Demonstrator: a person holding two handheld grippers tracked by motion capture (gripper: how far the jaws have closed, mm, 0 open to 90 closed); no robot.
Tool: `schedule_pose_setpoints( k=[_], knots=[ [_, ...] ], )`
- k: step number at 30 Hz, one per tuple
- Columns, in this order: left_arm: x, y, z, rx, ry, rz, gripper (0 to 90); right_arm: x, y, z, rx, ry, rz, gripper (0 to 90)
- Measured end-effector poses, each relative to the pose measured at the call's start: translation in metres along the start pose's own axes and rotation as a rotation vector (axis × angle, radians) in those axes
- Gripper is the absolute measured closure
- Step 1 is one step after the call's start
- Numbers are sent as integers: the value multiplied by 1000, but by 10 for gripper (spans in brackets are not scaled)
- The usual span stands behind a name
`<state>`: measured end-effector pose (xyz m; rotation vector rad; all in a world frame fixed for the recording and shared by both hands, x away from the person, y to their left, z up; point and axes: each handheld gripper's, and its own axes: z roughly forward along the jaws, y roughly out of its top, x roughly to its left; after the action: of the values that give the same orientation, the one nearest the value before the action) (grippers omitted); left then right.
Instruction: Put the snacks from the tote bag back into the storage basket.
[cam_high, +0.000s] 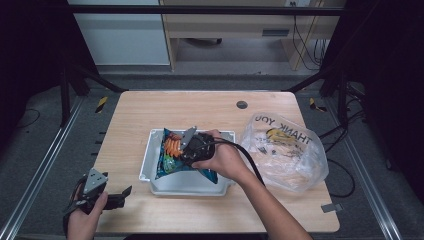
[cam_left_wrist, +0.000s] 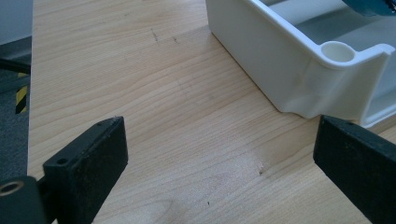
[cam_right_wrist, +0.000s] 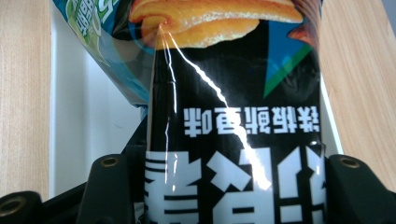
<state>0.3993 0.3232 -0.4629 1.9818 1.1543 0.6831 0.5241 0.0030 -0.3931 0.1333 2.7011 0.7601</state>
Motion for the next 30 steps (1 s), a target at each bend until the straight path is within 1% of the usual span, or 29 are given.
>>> schedule_pose_setpoints(
  k=[3, 10, 11, 12, 13, 21, 30],
  knots=[
    [0, 0, 0, 0, -1, 1, 26, -1, -1, 2, 6, -1, 4, 423],
    [0, 0, 0, 3, -3, 2, 26, -1, -5, 8, 17, 14, 11, 422],
    [2, 1, 1, -13, 0, 28, 26, -1, -5, 9, 18, 17, 10, 422],
    [2, 1, 1, -14, 0, 31, 26, -1, -6, 10, 17, 21, 12, 422],
    [0, 0, 0, 1, -5, 3, 27, -1, -7, 11, 20, 26, 14, 422],
    [-1, 1, 0, 0, -6, 2, 28, 3, -10, 20, 42, 44, 10, 421],
    [0, 1, 0, -1, -5, 4, 28, 0, -14, 23, 49, 46, 23, 421]
  ],
)
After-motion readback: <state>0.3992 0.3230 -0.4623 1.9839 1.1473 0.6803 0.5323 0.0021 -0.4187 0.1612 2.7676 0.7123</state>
